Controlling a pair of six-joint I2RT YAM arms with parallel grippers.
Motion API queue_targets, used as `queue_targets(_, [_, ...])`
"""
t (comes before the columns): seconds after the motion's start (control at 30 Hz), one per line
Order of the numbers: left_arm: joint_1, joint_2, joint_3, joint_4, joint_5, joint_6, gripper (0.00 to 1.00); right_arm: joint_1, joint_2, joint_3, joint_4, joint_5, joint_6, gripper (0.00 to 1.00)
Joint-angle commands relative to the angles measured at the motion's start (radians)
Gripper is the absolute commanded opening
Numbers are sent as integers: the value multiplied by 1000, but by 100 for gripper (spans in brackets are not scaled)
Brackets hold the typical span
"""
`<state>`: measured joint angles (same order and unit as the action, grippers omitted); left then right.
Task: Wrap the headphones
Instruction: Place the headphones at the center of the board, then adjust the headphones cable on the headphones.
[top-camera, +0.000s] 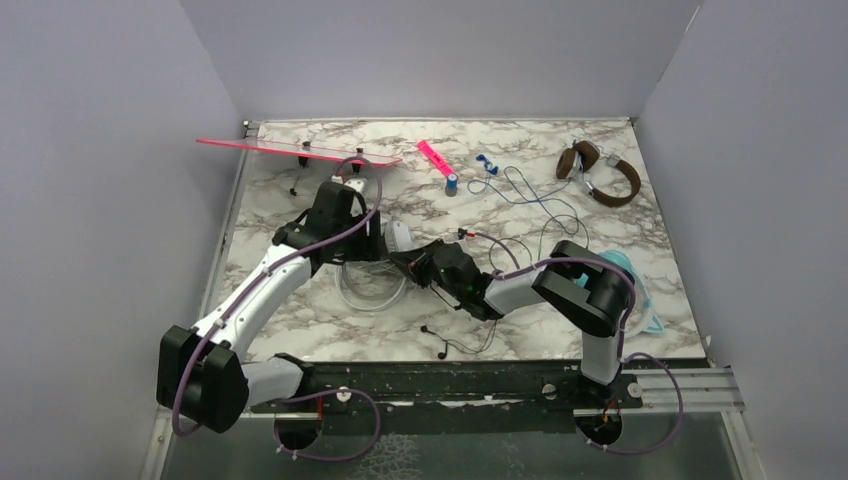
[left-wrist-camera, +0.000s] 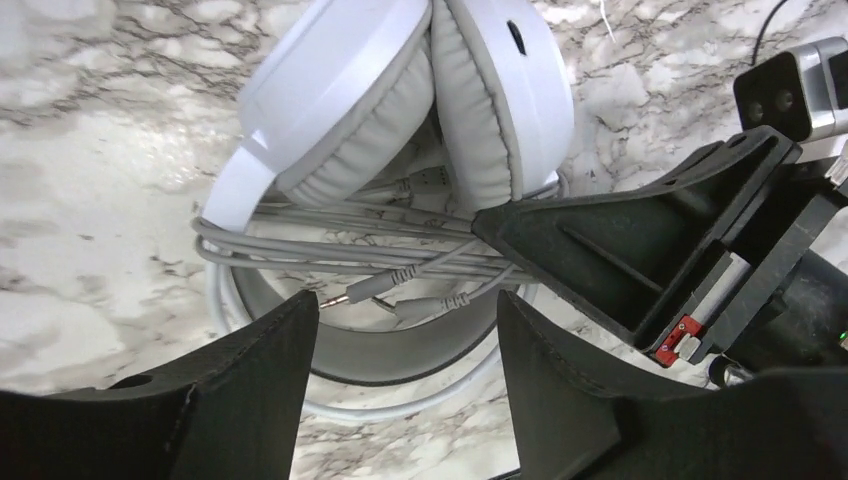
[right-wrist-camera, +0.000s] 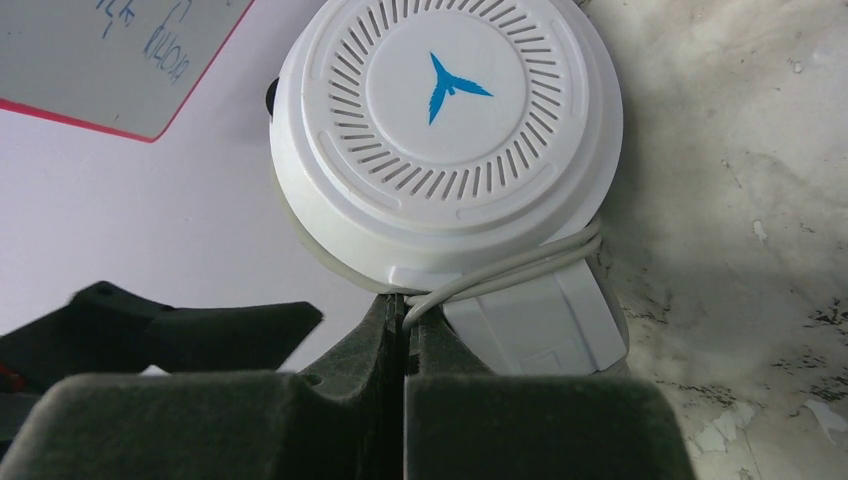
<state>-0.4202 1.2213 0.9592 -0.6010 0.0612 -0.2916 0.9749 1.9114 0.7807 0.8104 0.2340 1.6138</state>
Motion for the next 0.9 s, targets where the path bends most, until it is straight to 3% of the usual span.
queue_targets(0.0, [20, -100, -103, 139, 130, -137, 68, -4, 21, 18, 3, -20, 4, 1])
queue_targets(0.1, [28, -131, -166, 139, 125, -199, 77, -4, 20, 17, 11, -24, 11, 1])
queue_targets(0.3, [64, -174, -285, 186, 145, -288, 78, -5, 29, 18, 25, -40, 29, 2])
queue_targets(0.53, [72, -91, -281, 190, 89, -240, 62, -5, 36, 23, 27, -62, 35, 2])
queue_targets(0.77, [72, -61, -286, 218, 77, -267, 64, -4, 26, 32, -6, -74, 25, 2])
queue_targets(0.87, [72, -36, -286, 233, 79, -280, 59, -4, 26, 44, -29, -94, 3, 3])
